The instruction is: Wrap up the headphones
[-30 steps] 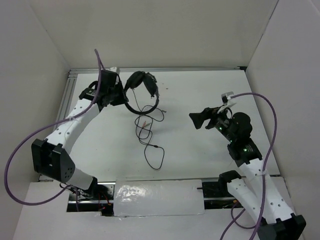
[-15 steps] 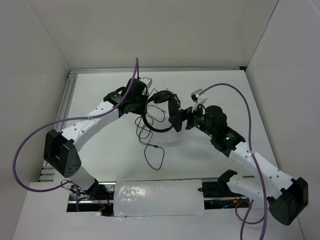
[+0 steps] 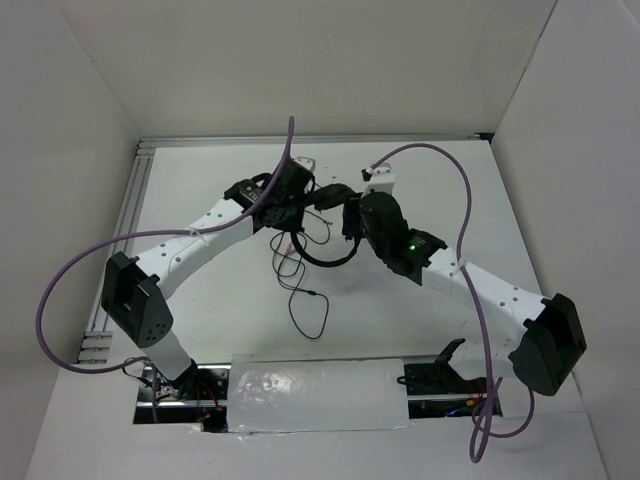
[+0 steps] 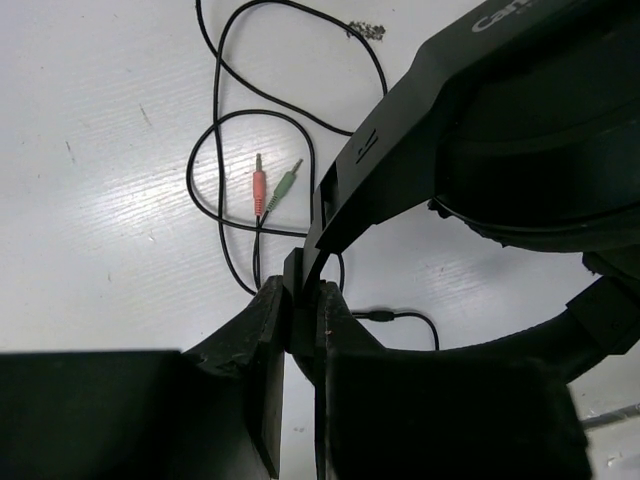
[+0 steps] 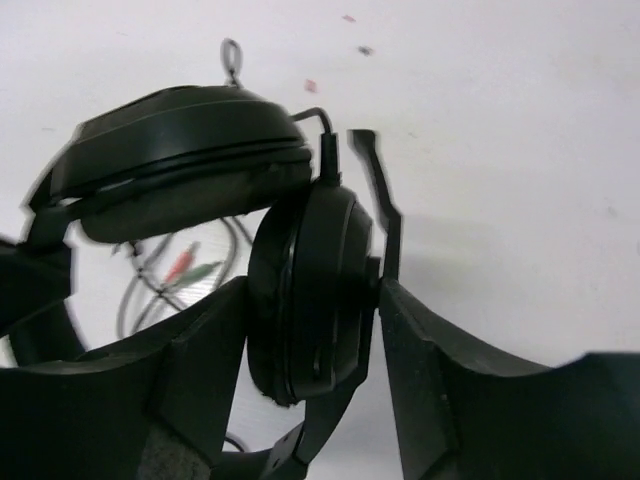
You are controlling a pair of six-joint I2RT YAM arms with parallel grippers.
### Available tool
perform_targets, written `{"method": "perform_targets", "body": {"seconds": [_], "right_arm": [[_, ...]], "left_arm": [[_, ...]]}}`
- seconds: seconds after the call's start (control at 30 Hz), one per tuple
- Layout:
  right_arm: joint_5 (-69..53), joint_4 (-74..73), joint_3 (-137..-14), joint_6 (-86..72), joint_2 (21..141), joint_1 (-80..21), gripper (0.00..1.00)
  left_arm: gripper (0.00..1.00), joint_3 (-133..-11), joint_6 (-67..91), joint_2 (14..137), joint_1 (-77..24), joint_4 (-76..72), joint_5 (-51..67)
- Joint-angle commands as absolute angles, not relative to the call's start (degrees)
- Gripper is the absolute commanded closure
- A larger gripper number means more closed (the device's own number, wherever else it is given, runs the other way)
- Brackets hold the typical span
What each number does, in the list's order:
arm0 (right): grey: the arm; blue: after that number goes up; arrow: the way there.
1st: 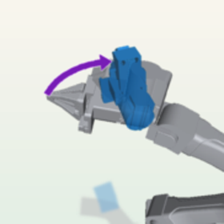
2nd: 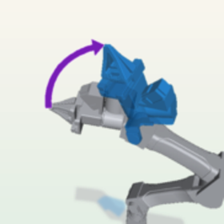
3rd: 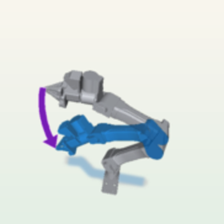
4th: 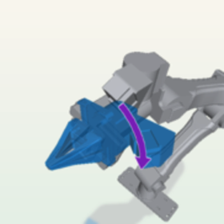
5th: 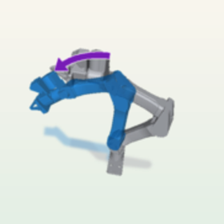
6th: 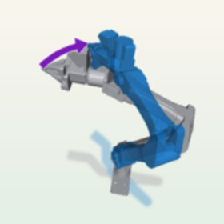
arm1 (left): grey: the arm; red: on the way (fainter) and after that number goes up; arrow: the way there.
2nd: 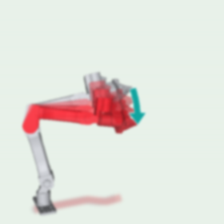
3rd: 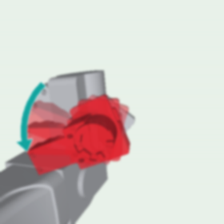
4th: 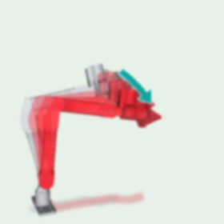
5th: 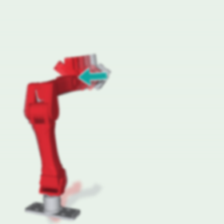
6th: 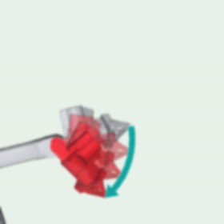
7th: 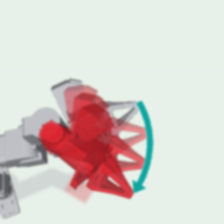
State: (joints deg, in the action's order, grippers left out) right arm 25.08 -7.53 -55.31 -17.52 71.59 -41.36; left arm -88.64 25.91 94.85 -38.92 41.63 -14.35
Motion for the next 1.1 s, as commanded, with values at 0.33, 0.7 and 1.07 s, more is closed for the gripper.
{"method": "perform_targets", "body": {"seconds": [0.33, 0.7, 1.07], "right_arm": [[37.98, -13.81, -63.72, -23.03, 77.35, -44.38, 0.64], [36.47, -16.96, -62.23, -28.82, 70.58, -44.74, 1.0], [53.25, -25.83, -67.75, -35.85, 75.49, -47.72, 1.0]], "left_arm": [[1.0, -86.84, 25.31, 88.51, -40.43, 34.45, -11.6], [0.47, -86.84, 28.03, 90.35, -40.43, 35.06, -12.74], [0.39, -88.77, 41.12, 93.6, -40.87, 49.12, -15.9]]}}
